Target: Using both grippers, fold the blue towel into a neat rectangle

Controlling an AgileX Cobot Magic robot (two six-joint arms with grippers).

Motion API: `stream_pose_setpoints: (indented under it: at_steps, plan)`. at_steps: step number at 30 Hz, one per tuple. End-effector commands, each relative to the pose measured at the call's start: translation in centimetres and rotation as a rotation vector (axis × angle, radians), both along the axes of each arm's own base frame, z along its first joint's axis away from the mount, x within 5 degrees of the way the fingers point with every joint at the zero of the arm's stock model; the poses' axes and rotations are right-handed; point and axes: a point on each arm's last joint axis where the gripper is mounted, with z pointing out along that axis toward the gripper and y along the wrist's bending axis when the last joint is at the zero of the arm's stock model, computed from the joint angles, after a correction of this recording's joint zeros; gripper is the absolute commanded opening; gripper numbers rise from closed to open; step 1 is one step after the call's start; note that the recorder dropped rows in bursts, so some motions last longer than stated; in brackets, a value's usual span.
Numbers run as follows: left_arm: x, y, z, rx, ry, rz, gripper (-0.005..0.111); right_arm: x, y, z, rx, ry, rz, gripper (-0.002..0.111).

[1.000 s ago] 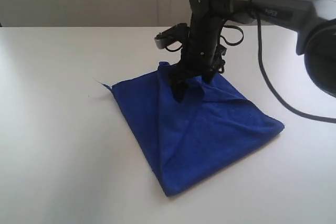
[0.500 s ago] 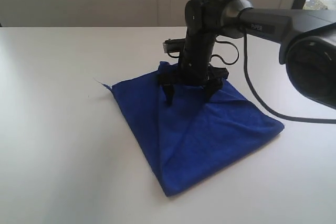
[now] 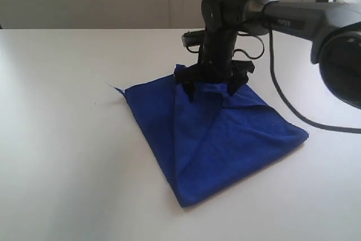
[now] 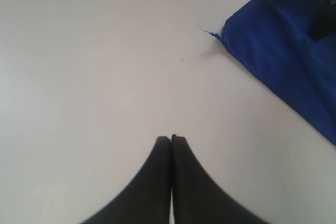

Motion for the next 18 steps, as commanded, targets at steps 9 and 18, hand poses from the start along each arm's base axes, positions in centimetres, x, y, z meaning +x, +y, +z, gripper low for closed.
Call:
stream_pose_setpoints:
  at_steps: [9,18]
  plan:
    - [-0.2,-0.2,0.0,-0.011,0.000,-0.007,0.000,-2.3,0.1,2.7,-0.045,0.092,0.421,0.086]
    - [-0.2,-0.2,0.0,-0.011,0.000,-0.007,0.000,-4.0,0.5,-0.2,-0.045,0.180,0.426,0.086]
